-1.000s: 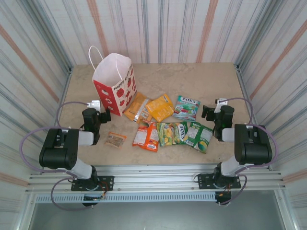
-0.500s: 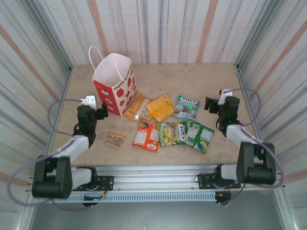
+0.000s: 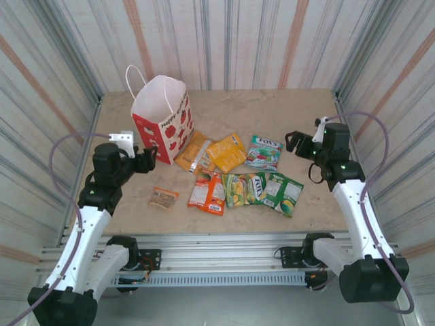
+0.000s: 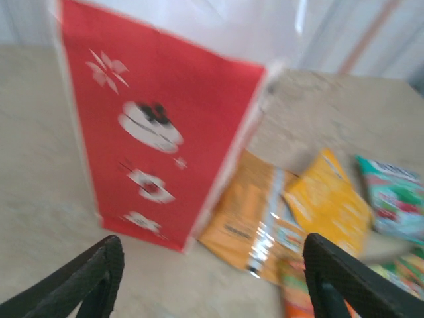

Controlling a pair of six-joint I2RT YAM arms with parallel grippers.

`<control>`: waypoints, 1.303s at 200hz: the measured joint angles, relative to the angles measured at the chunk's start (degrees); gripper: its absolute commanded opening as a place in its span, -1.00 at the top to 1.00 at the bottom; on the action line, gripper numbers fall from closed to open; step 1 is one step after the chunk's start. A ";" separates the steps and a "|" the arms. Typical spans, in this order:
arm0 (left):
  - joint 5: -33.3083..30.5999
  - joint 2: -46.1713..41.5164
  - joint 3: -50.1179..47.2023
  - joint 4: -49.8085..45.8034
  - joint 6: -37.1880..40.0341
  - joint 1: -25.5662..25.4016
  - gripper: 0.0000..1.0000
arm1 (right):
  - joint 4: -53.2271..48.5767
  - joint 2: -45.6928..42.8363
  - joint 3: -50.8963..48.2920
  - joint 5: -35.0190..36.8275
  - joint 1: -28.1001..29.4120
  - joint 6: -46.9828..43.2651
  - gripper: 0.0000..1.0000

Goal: Place the snacks into the paper bag

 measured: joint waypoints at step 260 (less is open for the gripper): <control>19.32 4.33 -7.45 0.70 -13.68 -7.61 -0.19 | -7.30 46.99 17.18 -1.27 2.89 2.51 -0.26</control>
